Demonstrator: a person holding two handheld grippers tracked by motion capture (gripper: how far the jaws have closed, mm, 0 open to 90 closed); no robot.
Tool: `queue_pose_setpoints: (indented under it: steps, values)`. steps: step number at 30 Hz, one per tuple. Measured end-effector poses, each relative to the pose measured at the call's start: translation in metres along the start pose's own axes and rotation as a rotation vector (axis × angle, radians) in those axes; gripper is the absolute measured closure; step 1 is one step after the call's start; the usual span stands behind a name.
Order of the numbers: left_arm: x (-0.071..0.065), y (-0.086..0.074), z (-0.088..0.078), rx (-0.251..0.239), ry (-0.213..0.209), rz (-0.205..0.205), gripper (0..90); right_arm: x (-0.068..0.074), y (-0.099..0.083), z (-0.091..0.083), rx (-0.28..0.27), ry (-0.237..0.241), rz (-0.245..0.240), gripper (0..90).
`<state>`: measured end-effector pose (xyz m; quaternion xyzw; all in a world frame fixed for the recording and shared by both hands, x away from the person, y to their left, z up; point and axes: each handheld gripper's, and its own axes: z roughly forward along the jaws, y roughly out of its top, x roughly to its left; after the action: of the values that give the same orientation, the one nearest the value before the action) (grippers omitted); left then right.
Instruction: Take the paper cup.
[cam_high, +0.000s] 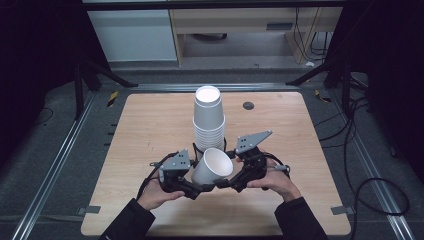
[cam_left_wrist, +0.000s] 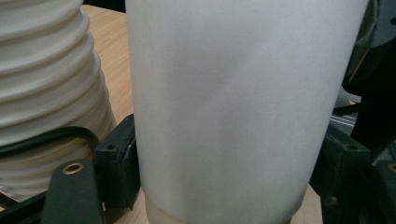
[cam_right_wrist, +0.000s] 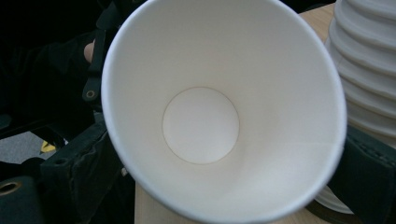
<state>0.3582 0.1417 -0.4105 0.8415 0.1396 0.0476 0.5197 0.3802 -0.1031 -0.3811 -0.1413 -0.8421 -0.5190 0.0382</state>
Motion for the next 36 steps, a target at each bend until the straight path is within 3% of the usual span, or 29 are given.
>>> queue_pose_setpoints:
  steps: [12,29,36]
  values:
    - [-0.002,0.0003,0.0031,0.002,0.002,0.007,22.9,-0.002,0.0011,0.0081,-0.031,0.009,0.017,7.3]
    - [0.0,0.0003,0.003,-0.011,-0.012,-0.019,22.1,-0.0019,0.0005,0.0055,-0.042,0.001,0.02,13.3]
    - [-0.0015,0.0,0.0011,-0.012,0.003,-0.021,17.8,-0.0005,0.0042,-0.0015,-0.055,-0.005,0.012,13.0]
